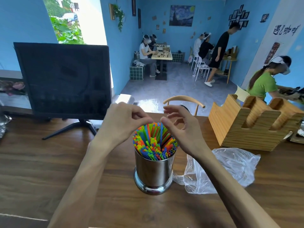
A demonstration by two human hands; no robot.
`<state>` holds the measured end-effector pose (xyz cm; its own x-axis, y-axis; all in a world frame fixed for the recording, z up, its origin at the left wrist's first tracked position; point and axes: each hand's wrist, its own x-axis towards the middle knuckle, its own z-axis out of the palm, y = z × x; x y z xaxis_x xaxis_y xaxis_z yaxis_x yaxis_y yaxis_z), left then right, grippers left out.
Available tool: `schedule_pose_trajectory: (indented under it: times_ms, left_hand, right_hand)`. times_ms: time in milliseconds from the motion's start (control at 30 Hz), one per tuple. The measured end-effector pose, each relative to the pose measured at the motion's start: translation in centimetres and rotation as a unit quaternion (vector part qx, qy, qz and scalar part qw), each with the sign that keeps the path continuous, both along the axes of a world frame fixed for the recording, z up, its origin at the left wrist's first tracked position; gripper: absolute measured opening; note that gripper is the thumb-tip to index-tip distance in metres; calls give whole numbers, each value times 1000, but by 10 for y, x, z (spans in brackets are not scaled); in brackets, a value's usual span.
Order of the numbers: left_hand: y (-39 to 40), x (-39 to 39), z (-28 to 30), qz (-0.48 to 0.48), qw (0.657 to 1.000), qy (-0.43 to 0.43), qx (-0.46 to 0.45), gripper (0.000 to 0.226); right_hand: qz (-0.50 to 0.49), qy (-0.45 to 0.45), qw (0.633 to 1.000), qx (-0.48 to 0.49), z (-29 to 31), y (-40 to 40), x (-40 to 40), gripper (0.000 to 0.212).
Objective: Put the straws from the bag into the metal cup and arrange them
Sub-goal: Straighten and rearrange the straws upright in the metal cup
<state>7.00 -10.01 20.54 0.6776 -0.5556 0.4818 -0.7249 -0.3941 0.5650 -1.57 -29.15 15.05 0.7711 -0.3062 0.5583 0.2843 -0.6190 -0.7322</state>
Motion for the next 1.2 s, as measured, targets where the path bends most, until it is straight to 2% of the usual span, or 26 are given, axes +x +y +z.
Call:
schedule_pose_trajectory:
  times_ms: [167,233,300,367,533,667,733,833,933,1067,1167,1200]
  left_hand:
    - [2,-16,40,-4,988,-80,-135,8]
    - [2,-23,55,-18,978,-84,-190,13]
    - [3,-29,66,-29,967,-86,-236,14]
    - [7,-32,72,-32,956,-81,-280,11]
    - [25,-19,61,-22,927,-6,-374,5]
    - [26,-8,37,-8,903,83,-421,6]
    - [22,-5,22,-12,893,134,-430,13]
    - [11,-5,-7,-27,892,209,-400,12]
    - [4,-3,-38,-53,912,258,-315,18]
    - [1,-2,-55,-62,967,178,-172,26]
    - [-1,-7,-56,-31,991,100,-80,26]
    - [-1,-9,-58,-21,995,72,-71,23]
  right_hand:
    - [46,12,996,-77,13,9,3,49]
    - [67,24,992,-102,15,14,9,45]
    - [80,25,991,-99,17,16,14,30]
    - [109,26,992,-51,21,14,16,19]
    - [188,42,978,77,35,-16,3,14]
    - [247,31,935,252,39,-29,-4,22]
    - [225,15,914,337,45,-30,-4,23]
    - [166,-5,896,412,52,-33,-1,24]
    - [138,-34,902,408,52,-36,3,19]
    - [93,-52,943,315,51,-29,7,25]
    - [101,-67,955,271,51,-22,6,9]
    - [90,-73,964,239,49,-20,6,10]
